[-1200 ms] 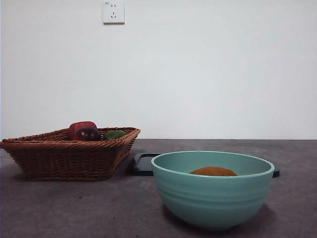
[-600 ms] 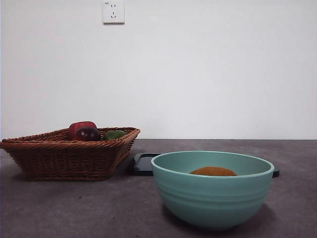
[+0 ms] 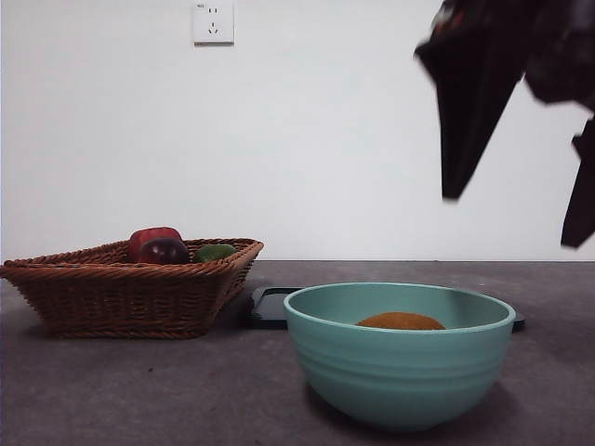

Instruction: Pick up the wifruite, put it on the bowl, pick up the plate, put it on desk

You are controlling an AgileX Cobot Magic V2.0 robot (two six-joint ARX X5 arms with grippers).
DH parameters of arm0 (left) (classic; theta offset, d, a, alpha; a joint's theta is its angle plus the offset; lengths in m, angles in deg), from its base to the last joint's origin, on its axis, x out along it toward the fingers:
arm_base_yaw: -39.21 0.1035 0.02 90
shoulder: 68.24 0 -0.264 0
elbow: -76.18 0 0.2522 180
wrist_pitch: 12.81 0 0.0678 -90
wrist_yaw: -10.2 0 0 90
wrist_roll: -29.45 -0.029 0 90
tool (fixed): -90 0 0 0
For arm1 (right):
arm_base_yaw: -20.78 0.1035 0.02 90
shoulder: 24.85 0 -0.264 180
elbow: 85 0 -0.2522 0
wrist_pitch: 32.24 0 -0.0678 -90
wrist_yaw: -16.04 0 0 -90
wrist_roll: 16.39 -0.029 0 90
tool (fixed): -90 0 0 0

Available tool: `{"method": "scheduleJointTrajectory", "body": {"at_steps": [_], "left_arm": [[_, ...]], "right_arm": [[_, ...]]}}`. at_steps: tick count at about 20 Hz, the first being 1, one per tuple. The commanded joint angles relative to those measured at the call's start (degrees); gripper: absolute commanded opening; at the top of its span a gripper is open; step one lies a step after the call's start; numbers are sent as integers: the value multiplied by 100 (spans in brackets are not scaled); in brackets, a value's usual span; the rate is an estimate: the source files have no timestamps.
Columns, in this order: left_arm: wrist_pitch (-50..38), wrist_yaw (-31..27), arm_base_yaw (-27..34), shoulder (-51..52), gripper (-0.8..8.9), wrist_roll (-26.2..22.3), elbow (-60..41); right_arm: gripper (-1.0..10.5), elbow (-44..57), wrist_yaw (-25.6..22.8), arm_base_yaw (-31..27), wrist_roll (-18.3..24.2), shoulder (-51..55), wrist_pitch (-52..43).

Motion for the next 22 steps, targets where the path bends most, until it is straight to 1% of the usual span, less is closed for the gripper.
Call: {"method": "scheduleJointTrajectory", "body": {"at_steps": [1, 6, 9, 11, 13, 16, 19, 21, 22], "left_arm": [[-85, -17, -63, -2, 618, 13, 57], [-85, -17, -63, -2, 618, 13, 57], [-85, -20, -63, -2, 618, 13, 57], [-85, -17, -63, -2, 618, 13, 57], [-85, -17, -63, -2, 618, 11, 57], [-85, -17, -63, -2, 618, 13, 57], [-85, -17, -63, -2, 618, 13, 57], [-85, -17, -63, -2, 618, 13, 57], [-85, -17, -63, -2, 618, 13, 57]], "right_arm": [[583, -96, -195, 149, 28, -391, -44], [581, -96, -317, 378, 26, -914, -81], [518, -96, -597, 522, 31, -1147, -81], [511, -96, -608, 562, 24, -1274, -90], [476, -96, -752, 605, 13, -1375, -125], [463, -96, -743, 612, -133, -1473, -315], [306, -96, -693, 616, -254, -1550, -492], [221, -96, -691, 616, -358, -1617, -553], [159, -96, -691, 621, -372, -1624, -562]]}}
